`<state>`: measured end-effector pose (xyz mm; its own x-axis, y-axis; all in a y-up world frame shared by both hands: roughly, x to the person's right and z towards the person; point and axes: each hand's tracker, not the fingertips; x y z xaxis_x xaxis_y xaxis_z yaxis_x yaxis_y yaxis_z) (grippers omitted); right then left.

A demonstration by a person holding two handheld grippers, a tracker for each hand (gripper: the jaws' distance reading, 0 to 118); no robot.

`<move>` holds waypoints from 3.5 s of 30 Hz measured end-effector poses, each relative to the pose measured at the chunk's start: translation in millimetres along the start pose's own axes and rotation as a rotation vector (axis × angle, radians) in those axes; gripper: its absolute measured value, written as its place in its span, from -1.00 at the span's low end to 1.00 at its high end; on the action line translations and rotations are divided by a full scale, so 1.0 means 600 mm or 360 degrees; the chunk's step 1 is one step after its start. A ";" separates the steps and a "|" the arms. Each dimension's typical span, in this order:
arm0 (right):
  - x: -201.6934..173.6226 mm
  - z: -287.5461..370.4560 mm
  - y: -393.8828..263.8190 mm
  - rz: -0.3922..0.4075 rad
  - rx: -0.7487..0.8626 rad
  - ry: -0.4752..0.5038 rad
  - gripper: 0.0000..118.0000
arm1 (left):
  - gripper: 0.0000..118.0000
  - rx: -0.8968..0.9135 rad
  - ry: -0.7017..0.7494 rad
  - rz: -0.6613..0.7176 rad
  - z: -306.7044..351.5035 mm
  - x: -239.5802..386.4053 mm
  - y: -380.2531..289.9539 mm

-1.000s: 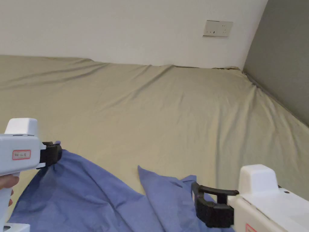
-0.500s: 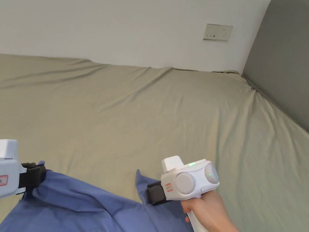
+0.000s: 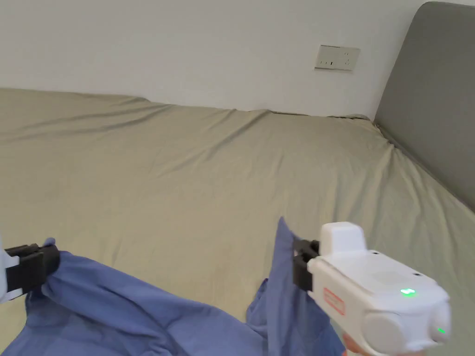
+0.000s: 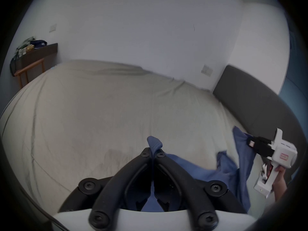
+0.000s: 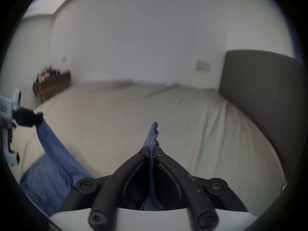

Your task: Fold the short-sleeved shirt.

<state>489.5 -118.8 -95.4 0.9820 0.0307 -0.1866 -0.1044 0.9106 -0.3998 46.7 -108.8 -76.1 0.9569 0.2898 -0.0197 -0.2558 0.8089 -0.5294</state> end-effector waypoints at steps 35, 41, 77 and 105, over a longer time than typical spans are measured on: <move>0.039 0.813 0.507 -0.0345 0.1859 -0.0041 -0.88 | -1.00 0.1936 -0.0054 -0.0076 0.842 0.227 0.294; 0.034 0.776 0.592 -0.0250 0.1838 -0.0055 -0.88 | -1.00 0.1898 -0.0069 -0.0055 0.809 0.223 0.357; 0.090 0.290 0.571 -0.0312 0.1419 0.0160 -0.88 | -1.00 0.1358 -0.0217 0.0030 0.280 0.067 0.366; 0.016 0.555 -0.148 -0.0317 0.0168 0.0351 -0.88 | -1.00 0.0365 0.0110 0.0298 0.507 -0.069 -0.269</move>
<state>560.8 -62.4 237.3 0.9225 -0.2322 -0.3085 0.1148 0.9278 -0.3550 6.4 -95.9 268.1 0.8952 0.4157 -0.1605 -0.4455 0.8414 -0.3060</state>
